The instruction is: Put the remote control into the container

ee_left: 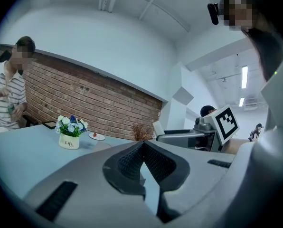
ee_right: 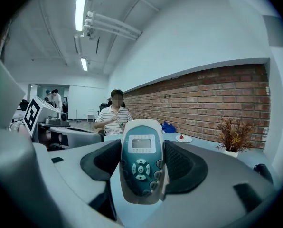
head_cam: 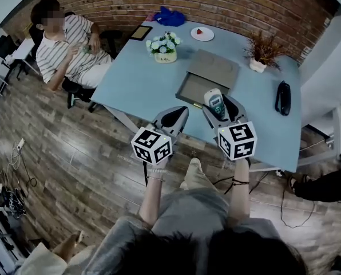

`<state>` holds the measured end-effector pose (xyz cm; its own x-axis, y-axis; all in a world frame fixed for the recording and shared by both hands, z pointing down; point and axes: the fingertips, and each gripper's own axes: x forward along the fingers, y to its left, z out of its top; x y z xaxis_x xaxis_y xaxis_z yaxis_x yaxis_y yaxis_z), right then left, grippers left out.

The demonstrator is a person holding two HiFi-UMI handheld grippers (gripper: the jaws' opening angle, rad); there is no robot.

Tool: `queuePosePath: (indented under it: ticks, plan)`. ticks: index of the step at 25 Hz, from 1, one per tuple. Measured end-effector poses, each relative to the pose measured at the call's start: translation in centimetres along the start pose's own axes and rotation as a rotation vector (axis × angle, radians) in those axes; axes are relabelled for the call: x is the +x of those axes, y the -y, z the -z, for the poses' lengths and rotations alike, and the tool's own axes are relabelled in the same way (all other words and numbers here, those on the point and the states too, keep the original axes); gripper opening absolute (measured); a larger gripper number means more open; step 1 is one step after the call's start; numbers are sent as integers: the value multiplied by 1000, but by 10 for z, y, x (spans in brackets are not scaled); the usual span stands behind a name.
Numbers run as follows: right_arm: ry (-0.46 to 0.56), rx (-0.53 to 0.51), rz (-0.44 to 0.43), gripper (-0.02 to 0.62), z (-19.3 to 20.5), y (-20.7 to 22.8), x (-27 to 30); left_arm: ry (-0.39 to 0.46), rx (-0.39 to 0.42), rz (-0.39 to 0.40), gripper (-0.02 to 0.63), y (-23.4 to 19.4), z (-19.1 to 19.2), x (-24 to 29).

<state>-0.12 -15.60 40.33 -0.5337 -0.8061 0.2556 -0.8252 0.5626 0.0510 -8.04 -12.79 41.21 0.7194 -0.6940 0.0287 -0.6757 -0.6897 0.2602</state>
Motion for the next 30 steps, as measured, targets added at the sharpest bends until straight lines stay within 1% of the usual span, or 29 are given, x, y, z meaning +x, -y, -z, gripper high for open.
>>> queuePosePath:
  ticks: [2, 5, 9, 14, 19, 24, 30]
  plan:
    - [4, -1, -9, 284, -3, 1, 8, -5, 7, 2, 3, -8, -5, 6]
    - [-2, -23, -16, 284, -6, 12, 19, 9, 5, 13, 3, -16, -10, 22]
    - [-18, -10, -16, 284, 2, 35, 32, -16, -2, 19, 3, -24, 0, 42]
    - [-77, -9, -39, 284, 20, 57, 54, -30, -38, 1, 3, -42, 8, 66]
    - [-134, -25, -88, 284, 33, 71, 77, -45, -86, -28, 3, -60, 21, 88]
    - [-139, -31, -116, 284, 19, 93, 96, -48, -86, -30, 3, -74, 10, 116]
    - [-207, -44, -143, 284, 37, 97, 115, -66, -114, -48, 3, -85, 19, 121]
